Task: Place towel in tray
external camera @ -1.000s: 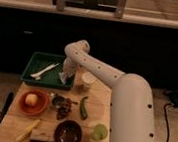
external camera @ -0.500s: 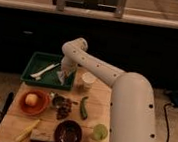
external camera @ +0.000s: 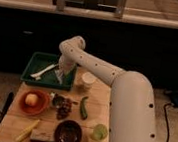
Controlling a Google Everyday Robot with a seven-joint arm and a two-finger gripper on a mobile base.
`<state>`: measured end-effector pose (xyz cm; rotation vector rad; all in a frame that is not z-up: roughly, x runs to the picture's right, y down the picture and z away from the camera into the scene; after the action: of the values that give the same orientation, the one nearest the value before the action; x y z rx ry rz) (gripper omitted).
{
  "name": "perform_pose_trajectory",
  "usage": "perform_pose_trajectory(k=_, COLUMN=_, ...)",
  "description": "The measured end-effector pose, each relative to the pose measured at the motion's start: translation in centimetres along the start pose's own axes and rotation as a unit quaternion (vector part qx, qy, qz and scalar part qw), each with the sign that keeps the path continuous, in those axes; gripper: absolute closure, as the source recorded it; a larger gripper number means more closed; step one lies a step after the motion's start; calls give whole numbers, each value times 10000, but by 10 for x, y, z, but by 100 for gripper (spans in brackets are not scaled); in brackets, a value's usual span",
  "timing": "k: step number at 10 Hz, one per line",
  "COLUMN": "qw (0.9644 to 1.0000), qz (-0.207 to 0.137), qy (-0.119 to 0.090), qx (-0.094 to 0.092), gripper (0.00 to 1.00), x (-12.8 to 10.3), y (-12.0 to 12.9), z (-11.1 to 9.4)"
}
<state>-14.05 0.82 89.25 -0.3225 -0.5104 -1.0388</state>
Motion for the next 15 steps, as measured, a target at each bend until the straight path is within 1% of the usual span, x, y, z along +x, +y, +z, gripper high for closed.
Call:
perform_pose_trajectory(k=10, qw=9999, qz=-81, qy=58, qx=10, gripper=97, x=2, y=-6, z=-7)
perform_pose_trajectory(k=11, qw=9999, qz=-110, qy=56, qx=17, gripper=90, x=1, y=-7, z=-8)
perform_pose_trajectory(k=13, qw=9999, qz=-142, qy=60, qx=39, gripper=72, x=1, y=-8, z=-10)
perform_pose_trajectory(k=14, qw=9998, qz=-159, qy=63, qx=53, gripper=59, x=0, y=-9, z=-11)
perform_pose_trajectory(k=15, qw=9998, qz=-169, qy=61, qx=52, gripper=50, x=0, y=-9, z=-11)
